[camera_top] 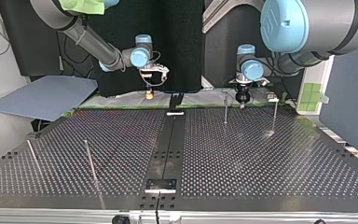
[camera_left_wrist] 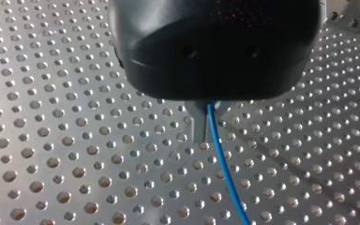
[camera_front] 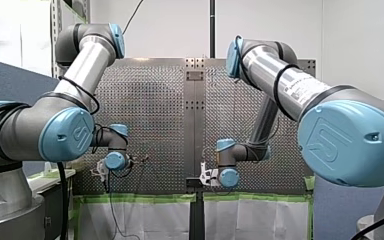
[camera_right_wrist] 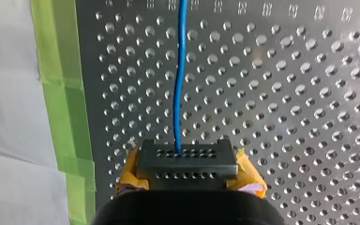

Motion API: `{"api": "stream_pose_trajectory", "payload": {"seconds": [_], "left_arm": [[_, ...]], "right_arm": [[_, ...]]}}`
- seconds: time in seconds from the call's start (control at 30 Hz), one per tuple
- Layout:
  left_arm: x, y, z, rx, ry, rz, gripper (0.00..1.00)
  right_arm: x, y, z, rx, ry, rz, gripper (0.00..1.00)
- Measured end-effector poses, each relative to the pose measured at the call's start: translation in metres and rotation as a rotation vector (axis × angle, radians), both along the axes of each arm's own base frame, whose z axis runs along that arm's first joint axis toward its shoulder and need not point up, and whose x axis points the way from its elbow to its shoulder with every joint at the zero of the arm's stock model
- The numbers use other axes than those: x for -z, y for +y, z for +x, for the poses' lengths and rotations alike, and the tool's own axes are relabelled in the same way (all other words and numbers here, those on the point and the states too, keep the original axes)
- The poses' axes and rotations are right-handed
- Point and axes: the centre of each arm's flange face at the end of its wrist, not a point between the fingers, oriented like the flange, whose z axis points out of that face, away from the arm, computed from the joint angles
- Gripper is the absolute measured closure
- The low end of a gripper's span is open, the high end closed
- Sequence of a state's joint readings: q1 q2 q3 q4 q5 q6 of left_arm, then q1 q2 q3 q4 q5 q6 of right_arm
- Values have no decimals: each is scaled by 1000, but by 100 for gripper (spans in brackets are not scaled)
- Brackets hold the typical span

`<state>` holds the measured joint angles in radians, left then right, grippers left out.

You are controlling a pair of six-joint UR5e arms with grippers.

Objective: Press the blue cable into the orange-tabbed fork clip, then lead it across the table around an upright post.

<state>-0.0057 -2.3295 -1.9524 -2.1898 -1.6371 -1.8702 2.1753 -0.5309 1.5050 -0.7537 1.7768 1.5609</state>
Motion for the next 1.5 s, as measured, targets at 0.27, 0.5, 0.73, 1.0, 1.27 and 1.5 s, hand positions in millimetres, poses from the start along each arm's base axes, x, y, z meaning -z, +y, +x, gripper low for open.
{"api": "stream_pose_trajectory", "payload": {"seconds": [0.27,0.5,0.73,1.0,1.27,1.5], "left_arm": [[0,2,1,-2,-2,2,99],[-2,2,3,-4,-24,-3,99],[-4,2,6,18,-43,-8,99],[0,6,3,43,2,57,32],[6,13,-7,7,91,119,0],[6,12,-26,14,155,167,0]], "right_arm": [[-24,-20,-9,28,-20,-18,100],[-31,-35,-19,51,-28,-28,100],[-32,-45,-28,67,-24,-30,100],[-32,-44,-28,66,-17,-26,100],[-31,-42,-27,62,-13,-21,100],[-31,-41,-27,62,-10,-17,100]]}}
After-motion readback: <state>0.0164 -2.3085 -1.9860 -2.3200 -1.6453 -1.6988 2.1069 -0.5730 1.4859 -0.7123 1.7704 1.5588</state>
